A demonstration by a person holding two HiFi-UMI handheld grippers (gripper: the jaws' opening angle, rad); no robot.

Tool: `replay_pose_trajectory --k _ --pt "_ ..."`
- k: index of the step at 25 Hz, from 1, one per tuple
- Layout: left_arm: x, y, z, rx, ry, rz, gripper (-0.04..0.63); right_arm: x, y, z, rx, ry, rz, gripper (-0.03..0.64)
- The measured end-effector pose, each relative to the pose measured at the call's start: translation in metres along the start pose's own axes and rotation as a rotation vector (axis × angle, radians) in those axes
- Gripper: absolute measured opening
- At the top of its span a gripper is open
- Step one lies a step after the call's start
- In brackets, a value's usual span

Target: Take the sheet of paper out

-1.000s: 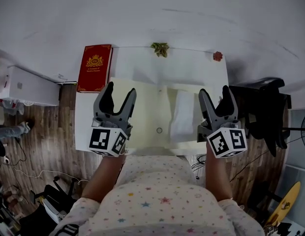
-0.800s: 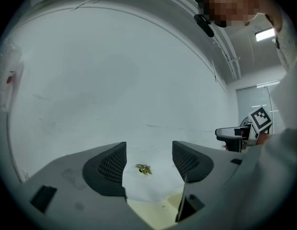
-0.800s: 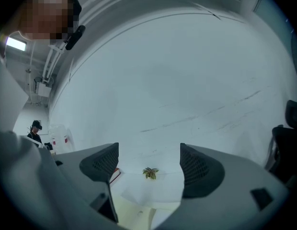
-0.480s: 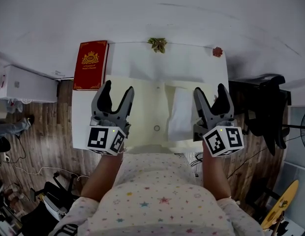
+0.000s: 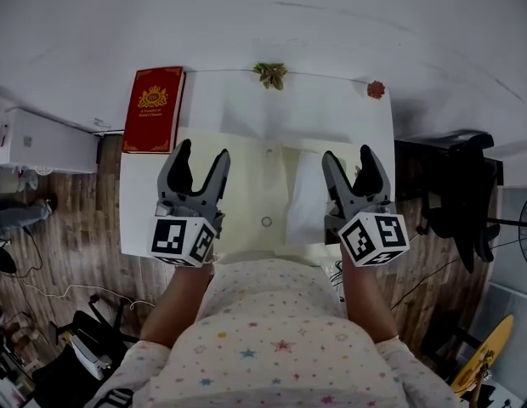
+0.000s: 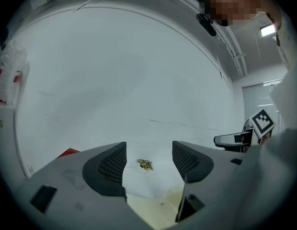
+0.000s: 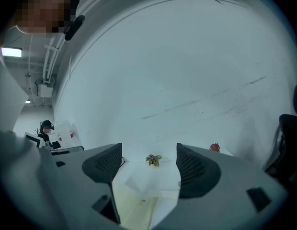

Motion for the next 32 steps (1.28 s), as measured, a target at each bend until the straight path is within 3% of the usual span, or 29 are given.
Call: replay_pose_trajectory --k 16,22,32 --pt "-0.016 -0.034 -0.001 -0.058 0.009 0.029 0.275 0.018 -0.129 -0.024 -0.333 -0.050 -0.060 0.304" --pt "-0.014 -0.044 -0.004 -0.077 -0.006 0.041 0.275 0.014 -0.166 -0.023 -0.464 -0.021 -0.099 0.215" --pt "-0.006 -0.050 -0.006 -0.089 -0.017 0.041 0.275 0.010 -0.228 -0.016 -0.699 0.012 -0.072 0.212"
Point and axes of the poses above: the fingertips, and each gripper's own axes: z backward along the fingers, x to its right, y out of its top, the point moved 2 cm from there along z, backward along the fingers, and after that the axes turned 2 degrees about -y, right-handed, at the moved point
